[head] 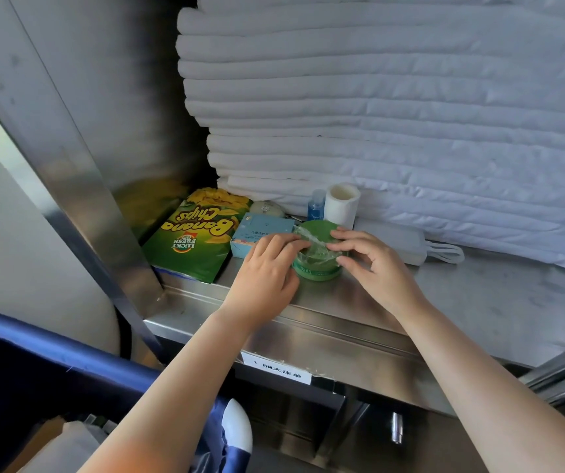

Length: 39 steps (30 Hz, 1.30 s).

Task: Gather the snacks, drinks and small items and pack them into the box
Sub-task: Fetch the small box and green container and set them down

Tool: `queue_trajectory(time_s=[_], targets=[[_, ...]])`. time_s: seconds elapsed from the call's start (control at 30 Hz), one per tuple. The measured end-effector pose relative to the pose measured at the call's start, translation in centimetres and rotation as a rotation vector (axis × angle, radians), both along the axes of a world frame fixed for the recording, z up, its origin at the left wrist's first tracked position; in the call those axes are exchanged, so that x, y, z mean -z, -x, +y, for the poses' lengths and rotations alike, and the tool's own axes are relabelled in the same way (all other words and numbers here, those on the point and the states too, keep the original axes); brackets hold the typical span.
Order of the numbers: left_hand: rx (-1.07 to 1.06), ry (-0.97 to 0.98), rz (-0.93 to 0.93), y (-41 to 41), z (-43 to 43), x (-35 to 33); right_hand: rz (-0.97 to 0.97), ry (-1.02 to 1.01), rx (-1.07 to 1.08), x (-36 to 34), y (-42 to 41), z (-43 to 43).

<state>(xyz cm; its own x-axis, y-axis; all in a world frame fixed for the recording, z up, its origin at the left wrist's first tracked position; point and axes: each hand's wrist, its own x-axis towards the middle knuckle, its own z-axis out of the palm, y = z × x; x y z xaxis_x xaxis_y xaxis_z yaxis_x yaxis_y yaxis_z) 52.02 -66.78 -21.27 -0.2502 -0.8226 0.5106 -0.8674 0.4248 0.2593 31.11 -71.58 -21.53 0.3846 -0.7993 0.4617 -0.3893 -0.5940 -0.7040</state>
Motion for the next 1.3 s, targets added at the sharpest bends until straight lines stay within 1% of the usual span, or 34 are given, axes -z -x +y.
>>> queue_trajectory(time_s=[0.23, 0.33, 0.4, 0.5, 0.6, 0.7, 0.83, 0.97, 1.2, 1.3], targets=[[-0.014, 0.000, 0.014, 0.1, 0.9, 0.5, 0.016, -0.019, -0.004, 0.0, 0.2, 0.7], [-0.046, 0.060, 0.074, 0.5, 2.6, 1.7, 0.069, 0.009, 0.101, 0.2, 1.0, 2.2], [0.001, 0.111, 0.059, 1.1, 3.8, 2.9, 0.196, 0.067, 0.251, 0.8, 1.8, 3.6], [0.084, 0.090, -0.034, 2.2, 4.7, 4.4, 0.428, 0.084, 0.386, 2.0, 2.6, 5.9], [0.050, 0.063, -0.096, 3.2, 5.0, 5.6, 0.663, 0.105, 0.410, 2.5, 2.8, 7.1], [0.012, 0.059, -0.107, 3.7, 5.3, 6.5, 0.775, 0.086, 0.399, 2.7, 2.8, 7.1], [0.015, 0.072, -0.090, 3.7, 5.3, 6.9, 0.836, 0.087, 0.416, 3.0, 2.7, 7.2], [-0.002, 0.067, -0.083, 3.9, 5.4, 6.7, 0.842, 0.057, 0.410, 2.8, 2.6, 7.6], [-0.180, -0.078, -0.085, 6.3, 7.4, 6.0, 0.910, 0.067, 0.357, 3.5, 3.8, 9.8], [-0.237, -0.152, -0.080, 8.1, 8.7, 5.6, 0.885, 0.063, 0.316, 3.2, 5.1, 12.1]])
